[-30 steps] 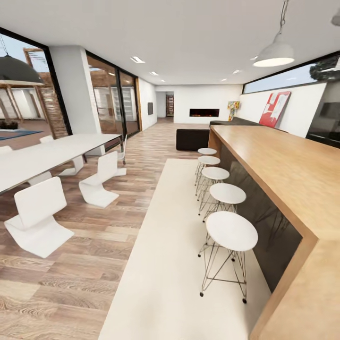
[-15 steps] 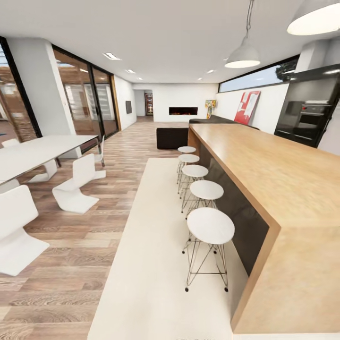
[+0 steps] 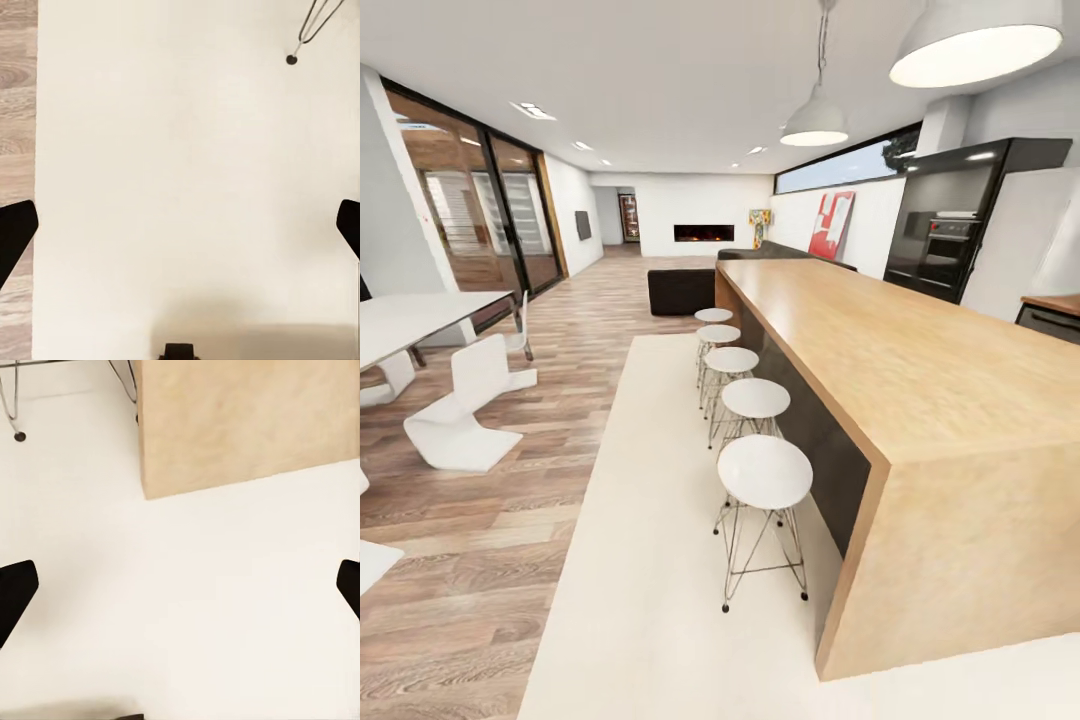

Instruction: Set up a coffee station on the kitchen countertop: keep the coffee maker on the countertop, move the bottle of coffee from the kitchen shelf to the counter next to the coffee maker, place a paper coffee filter on top of the coffee maker, put the saucer next to the coffee maker with the coffee cup on the saucer, and place the electric kettle next to the coffee maker.

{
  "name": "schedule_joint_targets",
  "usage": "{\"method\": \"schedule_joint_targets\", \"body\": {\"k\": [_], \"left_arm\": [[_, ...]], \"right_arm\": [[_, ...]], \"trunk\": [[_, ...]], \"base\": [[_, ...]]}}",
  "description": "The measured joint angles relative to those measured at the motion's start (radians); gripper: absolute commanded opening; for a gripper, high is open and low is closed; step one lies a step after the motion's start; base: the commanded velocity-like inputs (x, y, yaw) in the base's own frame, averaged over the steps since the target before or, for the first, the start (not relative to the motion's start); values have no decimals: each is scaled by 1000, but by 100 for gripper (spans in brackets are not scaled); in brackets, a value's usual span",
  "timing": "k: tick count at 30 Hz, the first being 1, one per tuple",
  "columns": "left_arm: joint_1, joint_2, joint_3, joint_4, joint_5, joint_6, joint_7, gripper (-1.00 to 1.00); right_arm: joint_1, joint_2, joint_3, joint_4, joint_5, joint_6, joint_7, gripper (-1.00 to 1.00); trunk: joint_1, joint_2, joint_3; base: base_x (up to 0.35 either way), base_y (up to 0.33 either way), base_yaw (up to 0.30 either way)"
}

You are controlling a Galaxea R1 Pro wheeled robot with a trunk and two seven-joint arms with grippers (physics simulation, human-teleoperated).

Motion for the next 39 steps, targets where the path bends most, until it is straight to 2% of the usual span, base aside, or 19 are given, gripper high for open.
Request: {"method": "schedule_joint_targets", "body": {"k": [39], "left_arm": [[0,-1,0,0,-1,0,0,100]], "right_arm": [[0,0,0,0,0,0,0,100]], "trunk": [[-150,274,123]], "base": [[0,0,-294]]}}
